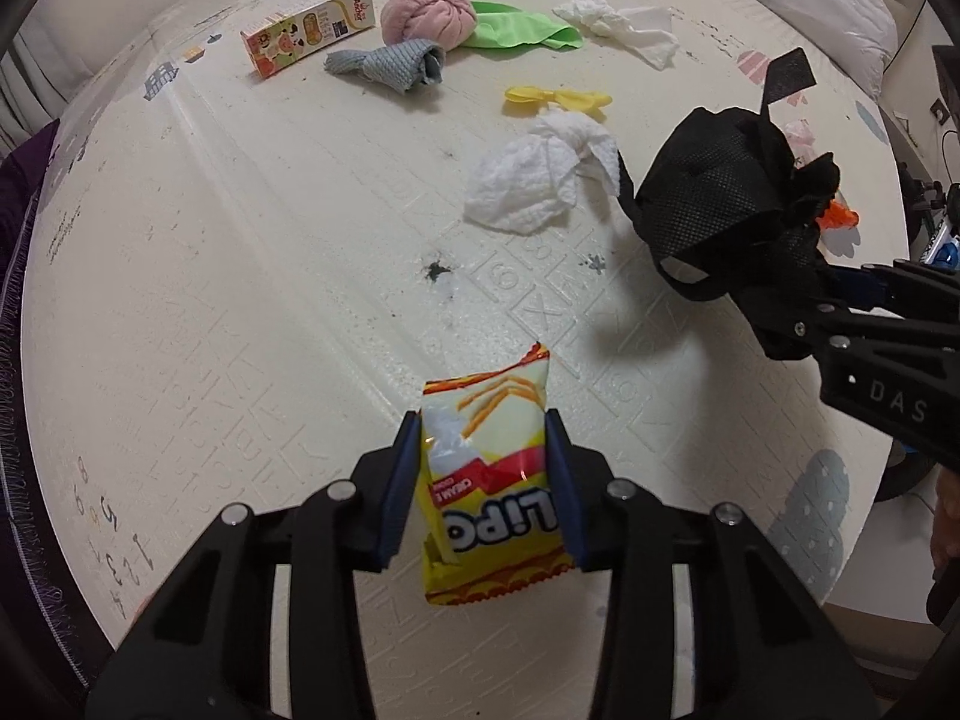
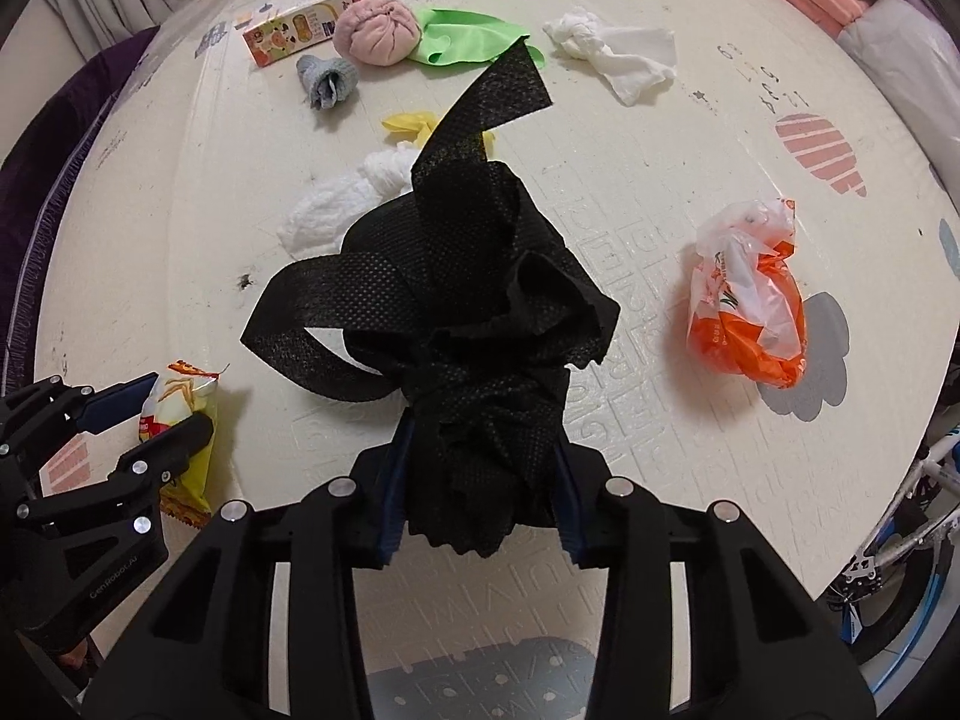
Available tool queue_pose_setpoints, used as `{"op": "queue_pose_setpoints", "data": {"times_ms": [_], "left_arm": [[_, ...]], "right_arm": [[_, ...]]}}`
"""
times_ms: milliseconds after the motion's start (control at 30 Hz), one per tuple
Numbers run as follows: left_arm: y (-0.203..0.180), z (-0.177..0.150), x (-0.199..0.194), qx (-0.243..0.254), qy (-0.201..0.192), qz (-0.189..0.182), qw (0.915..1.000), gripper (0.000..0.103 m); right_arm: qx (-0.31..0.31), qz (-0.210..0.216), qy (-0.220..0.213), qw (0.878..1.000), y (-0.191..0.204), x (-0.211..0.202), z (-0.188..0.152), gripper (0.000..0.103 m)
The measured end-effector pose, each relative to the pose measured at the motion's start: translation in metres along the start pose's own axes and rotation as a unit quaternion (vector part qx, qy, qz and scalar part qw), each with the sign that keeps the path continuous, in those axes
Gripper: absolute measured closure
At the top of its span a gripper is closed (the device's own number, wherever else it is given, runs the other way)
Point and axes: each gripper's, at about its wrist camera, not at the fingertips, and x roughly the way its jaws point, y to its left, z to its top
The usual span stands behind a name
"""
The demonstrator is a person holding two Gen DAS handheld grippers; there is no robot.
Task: Collect trash
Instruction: 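Grasp the yellow LIPO bag with the left tool while the right tool grasps the black mesh bag, then carry both bags to the grey bin and open both tools over it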
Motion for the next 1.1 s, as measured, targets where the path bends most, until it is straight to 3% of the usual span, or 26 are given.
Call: {"op": "queue_pose_setpoints", "data": {"times_ms": [267, 600, 867, 1100], "left_arm": [[-0.006, 0.019, -0.024, 0.024, -0.023, 0.001, 0.9994, 0.063], [-0.06, 0.034, -0.052, 0.117, -0.044, -0.02, 0.992, 0.063], [-0.13, 0.039, -0.063, 0.192, -0.054, -0.047, 0.9787, 0.063], [-0.214, 0.019, -0.072, 0.247, -0.053, -0.087, 0.9637, 0.063]], "right_arm": [[0.026, 0.006, -0.022, 0.999, -0.002, -0.035, -0.009, 0.065], [0.118, -0.01, -0.048, 0.992, -0.043, -0.083, -0.05, 0.065], [0.201, -0.03, -0.055, 0.978, -0.094, -0.109, -0.103, 0.065], [0.272, -0.075, -0.046, 0.958, -0.152, -0.139, -0.178, 0.065]]}}
